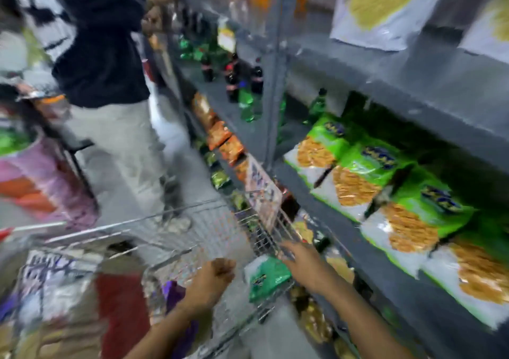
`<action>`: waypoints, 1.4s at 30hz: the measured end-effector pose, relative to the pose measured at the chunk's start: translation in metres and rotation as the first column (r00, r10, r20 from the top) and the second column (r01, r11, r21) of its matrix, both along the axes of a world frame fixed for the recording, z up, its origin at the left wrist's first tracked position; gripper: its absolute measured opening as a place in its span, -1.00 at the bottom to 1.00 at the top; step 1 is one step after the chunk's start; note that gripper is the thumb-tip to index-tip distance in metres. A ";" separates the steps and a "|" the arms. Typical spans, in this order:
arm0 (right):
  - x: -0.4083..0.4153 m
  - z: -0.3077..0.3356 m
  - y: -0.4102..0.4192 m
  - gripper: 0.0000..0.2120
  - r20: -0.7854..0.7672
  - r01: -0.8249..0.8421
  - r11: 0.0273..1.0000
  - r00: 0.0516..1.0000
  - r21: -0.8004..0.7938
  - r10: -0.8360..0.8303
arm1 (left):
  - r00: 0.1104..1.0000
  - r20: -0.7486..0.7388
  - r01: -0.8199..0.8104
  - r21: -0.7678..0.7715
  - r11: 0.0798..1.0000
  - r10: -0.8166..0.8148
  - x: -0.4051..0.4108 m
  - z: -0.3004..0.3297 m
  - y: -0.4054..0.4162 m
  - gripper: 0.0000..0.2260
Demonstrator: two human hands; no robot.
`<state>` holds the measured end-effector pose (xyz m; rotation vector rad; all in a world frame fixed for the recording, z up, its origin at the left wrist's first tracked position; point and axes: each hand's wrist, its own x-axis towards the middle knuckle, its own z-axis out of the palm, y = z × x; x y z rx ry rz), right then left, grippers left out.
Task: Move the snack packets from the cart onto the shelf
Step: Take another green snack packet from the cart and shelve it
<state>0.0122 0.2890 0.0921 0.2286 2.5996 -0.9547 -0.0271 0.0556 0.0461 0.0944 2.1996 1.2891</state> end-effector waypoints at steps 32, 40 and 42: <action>-0.116 -0.154 0.020 -0.68 0.133 0.332 0.933 0.940 -0.138 -0.314 | 0.754 0.301 -0.608 -0.016 0.794 0.584 -0.080 -0.160 0.027 -0.85; -0.100 -0.041 0.010 -0.94 -0.193 0.189 0.911 0.942 -0.368 -0.273 | 0.910 0.020 -0.387 0.395 0.833 0.414 -0.120 -0.042 0.000 -0.87; -0.092 0.015 0.004 -0.93 -0.316 0.120 0.903 0.911 -0.412 -0.265 | 0.920 -0.019 -0.321 0.535 0.782 0.390 -0.127 0.007 -0.003 -0.83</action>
